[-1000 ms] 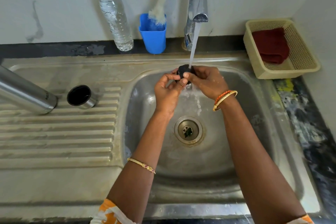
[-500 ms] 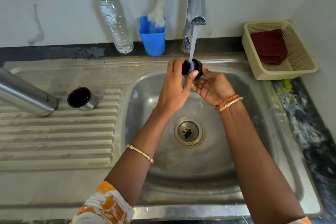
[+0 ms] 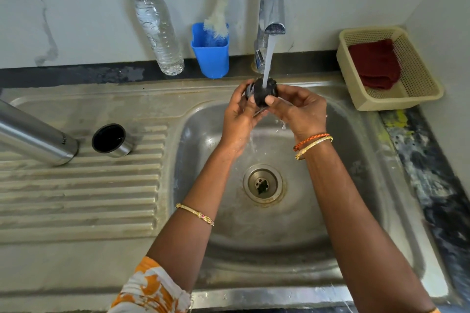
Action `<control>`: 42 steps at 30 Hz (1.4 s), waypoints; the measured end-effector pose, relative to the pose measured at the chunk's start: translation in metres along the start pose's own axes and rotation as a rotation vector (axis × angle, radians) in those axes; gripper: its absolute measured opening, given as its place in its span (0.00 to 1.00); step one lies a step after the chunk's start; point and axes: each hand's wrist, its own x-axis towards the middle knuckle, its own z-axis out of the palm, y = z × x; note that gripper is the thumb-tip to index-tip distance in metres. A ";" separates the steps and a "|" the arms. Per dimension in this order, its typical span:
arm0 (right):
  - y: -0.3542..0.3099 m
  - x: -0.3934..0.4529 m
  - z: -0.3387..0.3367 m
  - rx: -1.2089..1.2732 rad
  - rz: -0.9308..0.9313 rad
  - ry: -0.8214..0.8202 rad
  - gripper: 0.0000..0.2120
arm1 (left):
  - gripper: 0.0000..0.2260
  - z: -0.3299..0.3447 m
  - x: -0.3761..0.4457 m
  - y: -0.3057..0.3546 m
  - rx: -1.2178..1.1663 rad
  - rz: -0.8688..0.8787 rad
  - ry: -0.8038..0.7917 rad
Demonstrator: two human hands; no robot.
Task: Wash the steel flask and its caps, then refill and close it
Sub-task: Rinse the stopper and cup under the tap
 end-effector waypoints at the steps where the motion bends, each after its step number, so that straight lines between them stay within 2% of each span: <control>1: -0.002 -0.001 0.000 -0.038 -0.030 -0.002 0.15 | 0.17 -0.001 -0.001 0.001 -0.070 -0.040 -0.007; 4: -0.008 -0.003 0.000 -0.124 -0.111 -0.029 0.16 | 0.19 -0.003 -0.003 0.004 -0.240 -0.119 -0.022; 9: -0.014 0.001 -0.005 -0.248 -0.172 -0.112 0.15 | 0.19 -0.008 -0.003 0.007 -0.333 -0.160 -0.050; 12: -0.016 0.002 -0.008 -0.414 -0.341 -0.183 0.15 | 0.16 -0.009 -0.003 0.009 -0.397 -0.195 -0.061; 14: -0.016 0.003 -0.010 -0.528 -0.450 -0.233 0.19 | 0.15 -0.010 -0.004 0.011 -0.411 -0.232 -0.052; 17: -0.017 0.008 -0.014 -0.685 -0.520 -0.324 0.21 | 0.14 -0.012 -0.006 0.011 -0.423 -0.288 -0.037; 20: -0.018 0.012 -0.018 -0.766 -0.552 -0.438 0.22 | 0.10 -0.011 -0.009 0.009 -0.350 -0.373 0.016; 22: -0.017 0.013 -0.021 -0.771 -0.552 -0.498 0.23 | 0.14 -0.010 -0.010 0.008 -0.251 -0.431 0.057; 26: -0.015 0.013 -0.025 -0.733 -0.478 -0.478 0.20 | 0.18 -0.013 -0.006 0.009 -0.090 -0.511 0.076; 33: -0.015 0.013 -0.032 -0.601 -0.385 -0.520 0.27 | 0.19 -0.016 0.000 0.020 0.097 -0.557 0.075; 36: -0.017 0.017 -0.034 -0.692 -0.453 -0.589 0.24 | 0.17 -0.014 -0.002 0.018 0.149 -0.550 0.051; 38: -0.017 0.019 -0.035 -0.753 -0.483 -0.572 0.23 | 0.17 -0.011 -0.001 0.015 0.195 -0.549 0.045; 42: -0.009 0.016 -0.036 -0.769 -0.565 -0.434 0.16 | 0.17 -0.009 0.002 0.012 0.212 -0.538 0.044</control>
